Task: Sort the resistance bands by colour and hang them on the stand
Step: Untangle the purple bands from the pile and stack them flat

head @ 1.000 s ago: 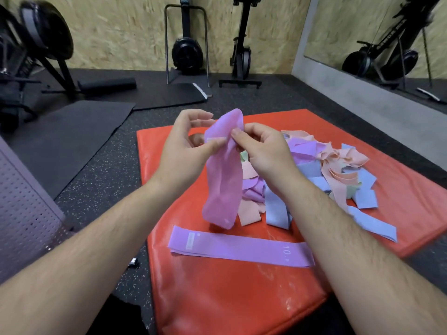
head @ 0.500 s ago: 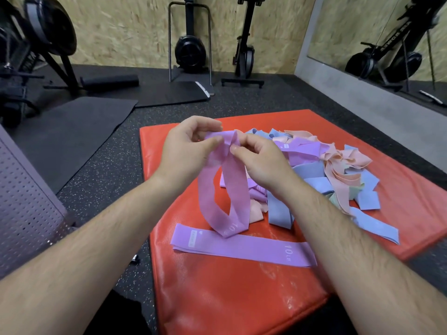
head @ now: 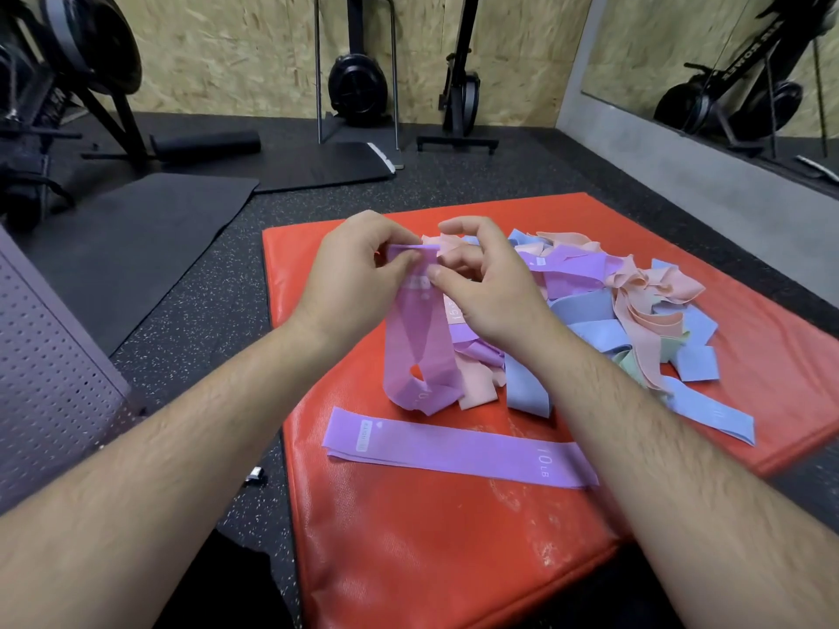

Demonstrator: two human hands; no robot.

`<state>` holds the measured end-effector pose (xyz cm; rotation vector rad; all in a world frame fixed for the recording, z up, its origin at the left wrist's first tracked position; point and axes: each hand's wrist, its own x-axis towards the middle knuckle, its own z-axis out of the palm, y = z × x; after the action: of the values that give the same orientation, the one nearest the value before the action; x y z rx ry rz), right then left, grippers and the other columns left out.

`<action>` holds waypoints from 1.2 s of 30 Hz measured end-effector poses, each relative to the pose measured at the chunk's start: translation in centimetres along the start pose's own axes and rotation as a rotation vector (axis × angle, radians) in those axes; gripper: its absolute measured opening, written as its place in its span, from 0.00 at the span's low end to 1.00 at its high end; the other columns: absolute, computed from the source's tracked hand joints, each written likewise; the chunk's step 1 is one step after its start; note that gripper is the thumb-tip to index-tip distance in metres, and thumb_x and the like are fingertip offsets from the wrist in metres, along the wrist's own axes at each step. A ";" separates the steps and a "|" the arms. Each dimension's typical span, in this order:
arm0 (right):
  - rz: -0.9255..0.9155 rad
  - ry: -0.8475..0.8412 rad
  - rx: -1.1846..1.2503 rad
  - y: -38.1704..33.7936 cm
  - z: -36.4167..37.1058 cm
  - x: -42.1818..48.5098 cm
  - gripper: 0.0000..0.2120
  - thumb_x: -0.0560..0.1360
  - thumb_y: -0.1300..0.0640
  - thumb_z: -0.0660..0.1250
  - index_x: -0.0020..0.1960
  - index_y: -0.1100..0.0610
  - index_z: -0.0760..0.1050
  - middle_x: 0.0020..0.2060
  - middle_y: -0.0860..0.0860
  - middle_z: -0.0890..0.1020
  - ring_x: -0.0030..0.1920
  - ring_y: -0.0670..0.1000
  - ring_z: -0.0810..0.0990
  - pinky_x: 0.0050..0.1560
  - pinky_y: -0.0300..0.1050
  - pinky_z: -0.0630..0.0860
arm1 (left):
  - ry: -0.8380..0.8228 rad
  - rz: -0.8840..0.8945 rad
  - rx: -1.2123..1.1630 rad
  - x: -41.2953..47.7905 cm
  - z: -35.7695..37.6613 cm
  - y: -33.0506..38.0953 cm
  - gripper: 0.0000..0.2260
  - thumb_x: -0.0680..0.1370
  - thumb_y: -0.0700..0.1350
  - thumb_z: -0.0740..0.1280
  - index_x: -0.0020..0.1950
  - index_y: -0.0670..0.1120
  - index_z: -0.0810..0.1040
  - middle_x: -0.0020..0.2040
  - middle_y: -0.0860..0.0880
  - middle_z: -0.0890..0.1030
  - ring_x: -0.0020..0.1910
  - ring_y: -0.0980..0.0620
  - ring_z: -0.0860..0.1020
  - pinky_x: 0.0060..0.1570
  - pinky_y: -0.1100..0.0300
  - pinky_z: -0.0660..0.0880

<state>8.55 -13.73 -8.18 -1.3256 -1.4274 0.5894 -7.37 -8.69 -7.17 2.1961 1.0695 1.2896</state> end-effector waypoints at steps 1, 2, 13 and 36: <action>0.022 -0.011 0.006 0.1 0.0 0.0 0.17 0.76 0.61 0.70 0.61 0.48 0.71 0.37 0.42 0.81 0.37 0.40 0.78 0.43 0.33 0.72 | -0.015 0.029 0.024 -0.1 0.0 0.0 0.02 0.77 0.45 0.72 0.49 0.49 0.83 0.44 0.58 0.79 0.43 0.64 0.73 0.45 0.70 0.67; 0.050 -0.030 0.009 0.3 0.2 0.1 0.17 0.76 0.59 0.71 0.60 0.47 0.71 0.41 0.44 0.82 0.41 0.40 0.79 0.45 0.33 0.73 | -0.027 0.050 0.033 -0.1 0.1 0.0 0.01 0.78 0.46 0.71 0.47 0.49 0.82 0.43 0.59 0.78 0.43 0.66 0.71 0.46 0.70 0.65; 0.054 -0.154 -0.055 0.7 0.3 -0.7 0.08 0.80 0.58 0.67 0.44 0.60 0.74 0.23 0.40 0.67 0.27 0.41 0.63 0.30 0.35 0.61 | -0.153 -0.135 -0.200 -0.1 0.1 0.4 0.04 0.77 0.44 0.72 0.46 0.44 0.79 0.34 0.52 0.80 0.31 0.60 0.74 0.33 0.67 0.69; 0.433 -0.405 -0.224 2.8 -12.2 -5.9 0.13 0.70 0.55 0.78 0.52 0.57 0.81 0.39 0.56 0.82 0.41 0.52 0.77 0.47 0.52 0.72 | -0.107 -0.613 -0.385 -2.5 -3.2 -5.9 0.10 0.79 0.46 0.70 0.40 0.50 0.72 0.37 0.51 0.79 0.32 0.57 0.76 0.34 0.60 0.70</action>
<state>19.71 -21.95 -8.69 -1.7882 -1.5679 1.0533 -13.31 -7.05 -10.80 1.4728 1.2020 0.9817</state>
